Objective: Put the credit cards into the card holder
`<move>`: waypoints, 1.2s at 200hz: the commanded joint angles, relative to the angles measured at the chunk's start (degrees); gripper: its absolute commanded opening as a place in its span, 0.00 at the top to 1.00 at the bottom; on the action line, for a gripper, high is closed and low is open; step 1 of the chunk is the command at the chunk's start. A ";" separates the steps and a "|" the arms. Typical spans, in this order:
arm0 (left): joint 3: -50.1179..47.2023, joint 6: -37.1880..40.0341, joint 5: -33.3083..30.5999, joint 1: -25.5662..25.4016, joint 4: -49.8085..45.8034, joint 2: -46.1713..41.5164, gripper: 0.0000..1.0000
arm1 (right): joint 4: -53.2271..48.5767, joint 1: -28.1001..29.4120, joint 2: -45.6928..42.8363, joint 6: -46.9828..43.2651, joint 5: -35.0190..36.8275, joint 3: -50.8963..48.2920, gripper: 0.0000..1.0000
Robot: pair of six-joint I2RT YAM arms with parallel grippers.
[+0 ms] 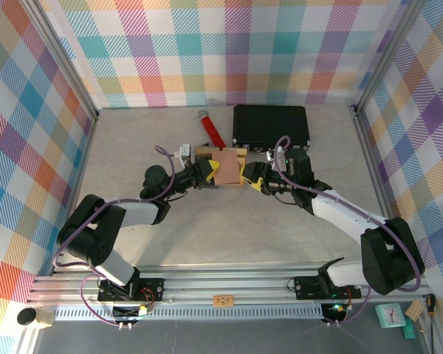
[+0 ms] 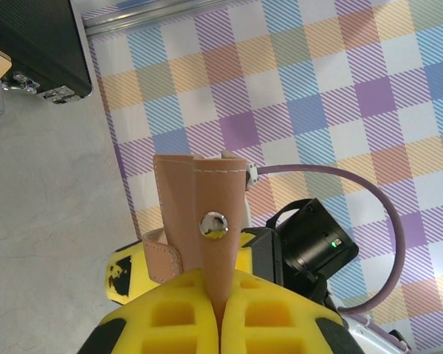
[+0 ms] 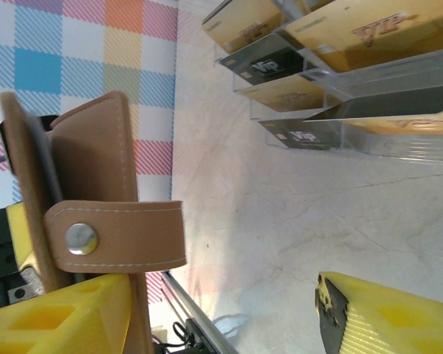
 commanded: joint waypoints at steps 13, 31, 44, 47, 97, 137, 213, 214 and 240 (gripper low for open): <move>0.12 0.90 1.50 -0.33 3.73 0.86 1.00 | 3.60 1.05 -1.21 0.65 -2.45 2.65 0.33; 0.20 0.89 1.49 -0.43 3.74 1.21 1.00 | 4.05 1.26 -1.47 0.65 -2.79 2.68 0.33; 0.37 0.98 1.68 -0.51 3.74 1.48 1.00 | 4.56 1.33 -1.39 0.72 -3.22 2.90 0.33; 0.38 0.98 1.74 -0.51 3.76 1.50 1.00 | 4.63 1.35 -1.35 0.72 -3.31 2.94 0.33; 1.00 0.95 1.96 -1.02 3.71 2.07 1.00 | 9.59 1.70 2.06 3.04 -5.13 3.01 0.36; 1.26 0.89 1.82 -1.22 3.79 2.20 1.00 | 13.35 1.86 3.49 4.89 -5.67 1.53 0.57; 2.13 0.28 1.67 -1.48 3.89 2.12 1.00 | 20.01 2.15 5.85 8.23 -6.35 -1.38 0.76; 2.13 0.28 1.68 -1.48 3.89 2.12 1.00 | 20.08 2.15 5.88 8.25 -6.38 -1.39 0.77; 2.15 0.21 1.56 -1.48 3.75 2.51 1.00 | 20.76 2.23 6.00 8.54 -6.57 -1.66 0.93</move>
